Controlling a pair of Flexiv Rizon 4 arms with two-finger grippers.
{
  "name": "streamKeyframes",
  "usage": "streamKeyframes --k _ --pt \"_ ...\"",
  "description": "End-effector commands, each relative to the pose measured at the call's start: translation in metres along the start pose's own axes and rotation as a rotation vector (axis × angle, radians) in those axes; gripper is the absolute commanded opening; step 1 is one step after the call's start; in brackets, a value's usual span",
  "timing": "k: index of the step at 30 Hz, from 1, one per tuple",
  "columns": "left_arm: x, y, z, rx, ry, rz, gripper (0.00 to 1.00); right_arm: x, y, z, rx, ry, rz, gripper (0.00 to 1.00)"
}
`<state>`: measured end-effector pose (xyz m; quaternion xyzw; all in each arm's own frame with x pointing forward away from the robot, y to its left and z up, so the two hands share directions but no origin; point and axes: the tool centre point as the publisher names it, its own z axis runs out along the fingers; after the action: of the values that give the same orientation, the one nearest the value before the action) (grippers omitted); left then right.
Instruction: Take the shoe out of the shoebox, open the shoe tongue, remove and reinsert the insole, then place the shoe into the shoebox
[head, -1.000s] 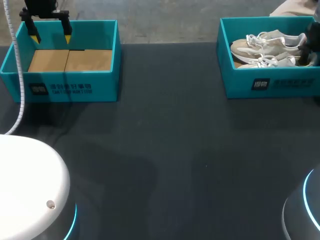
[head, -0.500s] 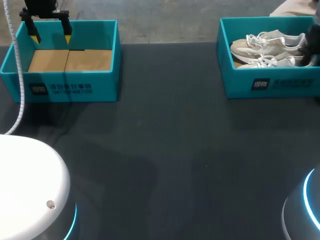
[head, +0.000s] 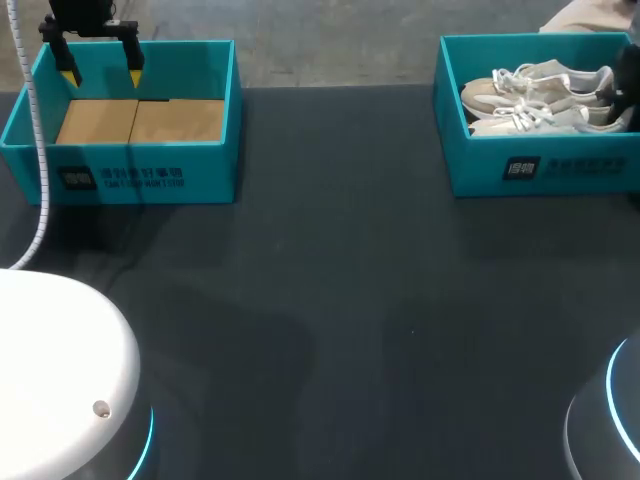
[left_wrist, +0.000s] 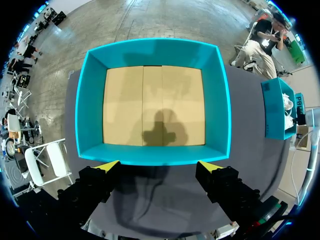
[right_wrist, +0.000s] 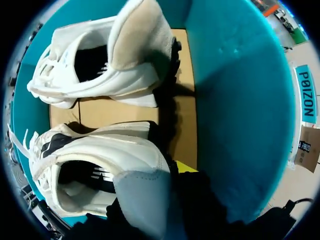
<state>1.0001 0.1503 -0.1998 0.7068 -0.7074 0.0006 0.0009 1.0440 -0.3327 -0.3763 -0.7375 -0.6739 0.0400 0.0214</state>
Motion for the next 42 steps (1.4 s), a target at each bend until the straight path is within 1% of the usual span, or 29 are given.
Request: streamKeyframes --k 1,7,11,16,21,28,30,37,39,41,42 --pt "0.000 0.000 0.000 0.000 -0.001 0.000 1.00 0.000 -0.007 -0.016 -0.019 -0.013 0.022 0.00" --pt "0.000 0.000 0.000 0.000 -0.001 0.000 1.00 -0.003 -0.007 -0.036 -0.018 -0.028 0.085 0.00" --pt "0.000 0.000 0.000 0.000 -0.001 0.000 1.00 -0.002 -0.009 -0.056 -0.022 -0.030 0.115 0.00" --pt "0.000 0.000 0.000 0.000 -0.001 0.000 1.00 -0.002 -0.011 -0.084 -0.033 -0.058 0.138 0.00" --pt "0.000 0.000 0.000 0.000 -0.001 0.000 1.00 -0.009 -0.011 -0.108 -0.045 -0.087 0.155 0.00" --pt "0.000 0.000 0.000 0.000 -0.001 0.000 1.00 -0.022 -0.010 -0.123 -0.061 -0.092 0.165 0.00" --pt "0.000 0.000 0.000 0.000 -0.001 0.000 1.00 -0.023 -0.011 -0.126 -0.060 -0.094 0.168 0.00" --pt "0.000 0.000 0.000 0.000 -0.001 0.000 1.00 -0.021 -0.018 -0.148 -0.046 -0.106 0.182 0.00" --pt "0.000 0.000 0.000 0.000 -0.001 0.000 1.00 -0.019 -0.022 -0.155 -0.038 -0.115 0.189 0.00" --pt "0.000 0.000 0.000 0.000 -0.001 0.000 1.00 -0.015 -0.027 -0.163 -0.041 -0.102 0.184 0.00" --pt "0.000 0.000 0.000 0.000 -0.001 0.000 1.00 -0.013 -0.029 -0.168 -0.034 -0.116 0.188 0.00"
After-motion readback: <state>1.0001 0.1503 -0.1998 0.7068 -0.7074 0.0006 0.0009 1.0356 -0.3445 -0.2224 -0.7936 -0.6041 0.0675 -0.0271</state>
